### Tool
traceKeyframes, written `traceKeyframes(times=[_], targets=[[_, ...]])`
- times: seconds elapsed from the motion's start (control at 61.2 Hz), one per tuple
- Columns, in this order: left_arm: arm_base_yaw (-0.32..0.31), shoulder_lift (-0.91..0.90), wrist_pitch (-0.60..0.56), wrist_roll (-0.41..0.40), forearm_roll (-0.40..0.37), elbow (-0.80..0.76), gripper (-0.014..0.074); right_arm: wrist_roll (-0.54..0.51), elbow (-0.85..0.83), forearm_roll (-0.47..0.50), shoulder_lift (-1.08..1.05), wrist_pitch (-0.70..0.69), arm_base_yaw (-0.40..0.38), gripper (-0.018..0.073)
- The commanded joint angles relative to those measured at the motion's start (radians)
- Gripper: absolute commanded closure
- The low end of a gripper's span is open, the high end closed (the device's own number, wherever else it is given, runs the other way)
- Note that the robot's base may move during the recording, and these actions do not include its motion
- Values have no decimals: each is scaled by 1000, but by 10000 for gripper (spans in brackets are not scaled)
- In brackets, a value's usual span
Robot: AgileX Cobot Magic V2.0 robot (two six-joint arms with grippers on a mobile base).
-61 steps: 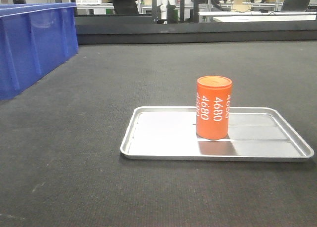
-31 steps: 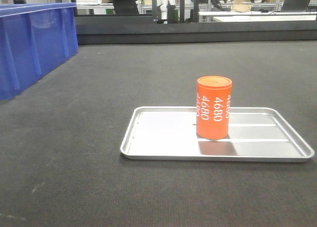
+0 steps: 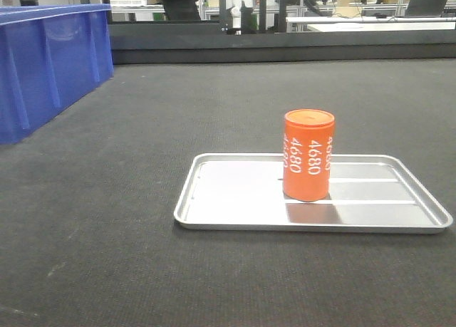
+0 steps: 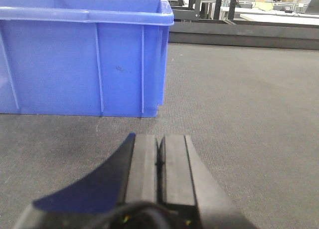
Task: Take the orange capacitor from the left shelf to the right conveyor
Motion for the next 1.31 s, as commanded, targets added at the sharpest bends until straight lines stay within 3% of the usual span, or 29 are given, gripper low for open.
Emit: traceKeyframes(times=[0.0,0.424,0.816,1.029,1.29], targets=[[-6,-5,-88,-2,-5,26,722,-10,-18,-2,-27,-22,-1,504],[-6,-5,-88,-2,-5,26,722,44,-18,7,-27,26,21,504],[-6,-5,-88,-2,-5,26,722,60,-15,7,-27,-66,21,504],[-6,-5,-88,-2,-5,26,722,92,73,7,-27,-262,21,504],[-6,-5,-88,-2,-5,26,722,102,70,-32,-27,-241,21,504]])
